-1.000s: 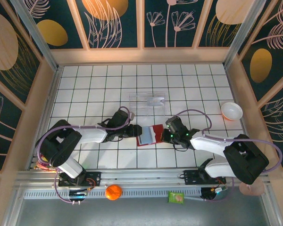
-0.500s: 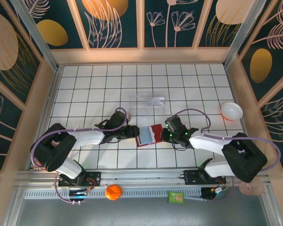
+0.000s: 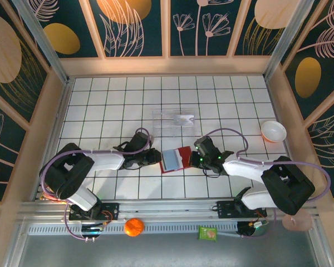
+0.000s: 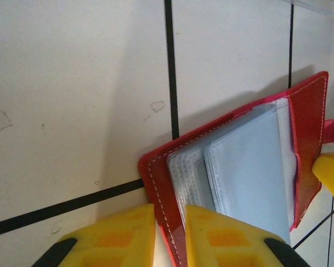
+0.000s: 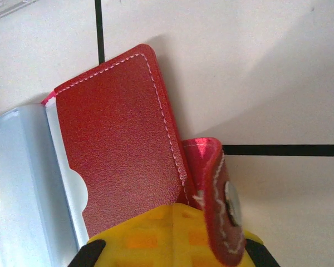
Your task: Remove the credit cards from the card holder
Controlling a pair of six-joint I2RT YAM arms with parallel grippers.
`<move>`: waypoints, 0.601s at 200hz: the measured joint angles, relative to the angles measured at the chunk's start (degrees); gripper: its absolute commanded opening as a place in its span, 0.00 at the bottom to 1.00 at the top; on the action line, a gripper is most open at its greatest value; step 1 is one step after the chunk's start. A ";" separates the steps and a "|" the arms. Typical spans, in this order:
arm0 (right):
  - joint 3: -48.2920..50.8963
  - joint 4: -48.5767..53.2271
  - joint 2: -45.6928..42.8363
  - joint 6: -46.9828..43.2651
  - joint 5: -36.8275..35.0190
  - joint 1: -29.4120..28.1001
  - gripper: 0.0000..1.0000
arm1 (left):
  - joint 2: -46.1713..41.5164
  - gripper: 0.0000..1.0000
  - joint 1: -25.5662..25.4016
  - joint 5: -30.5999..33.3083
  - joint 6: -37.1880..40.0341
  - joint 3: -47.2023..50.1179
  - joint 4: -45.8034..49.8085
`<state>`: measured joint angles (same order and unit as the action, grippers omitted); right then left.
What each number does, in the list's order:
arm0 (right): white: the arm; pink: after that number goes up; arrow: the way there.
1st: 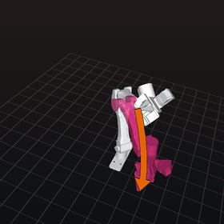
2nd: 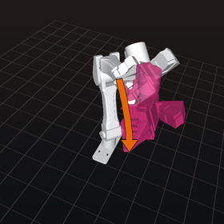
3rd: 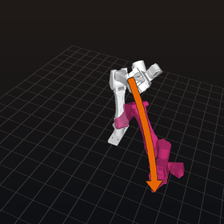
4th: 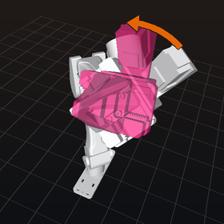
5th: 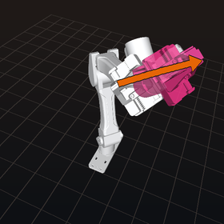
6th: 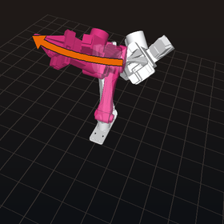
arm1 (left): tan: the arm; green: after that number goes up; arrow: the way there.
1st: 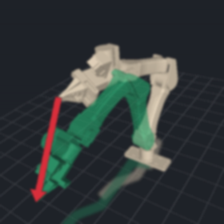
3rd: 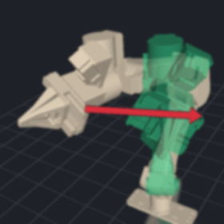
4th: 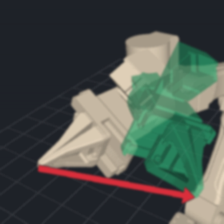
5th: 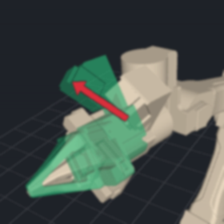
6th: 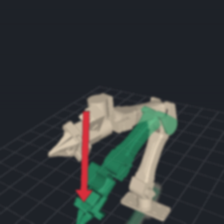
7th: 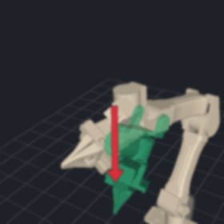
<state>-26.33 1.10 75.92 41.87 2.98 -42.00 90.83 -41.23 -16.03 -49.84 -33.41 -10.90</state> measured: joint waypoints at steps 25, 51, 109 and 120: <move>0.00 -0.02 0.00 -0.02 -0.02 0.00 0.00 | 0.04 0.13 0.02 0.07 -1.07 0.66 -1.36; 0.00 0.00 0.00 0.00 -0.09 0.00 0.00 | -0.11 0.06 0.00 0.22 -1.84 1.36 -2.69; -0.13 0.20 -0.02 -0.02 -0.20 -0.11 0.00 | -1.29 0.00 0.00 0.26 -2.36 1.81 -3.89; -0.26 0.42 -0.02 -0.07 -0.20 -0.11 0.00 | -2.08 0.00 0.00 0.24 -2.36 2.05 -3.89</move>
<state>-26.59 1.52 75.90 41.80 2.79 -42.11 88.75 -41.23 -15.79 -52.21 -31.35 -14.79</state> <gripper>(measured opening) 0.052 0.043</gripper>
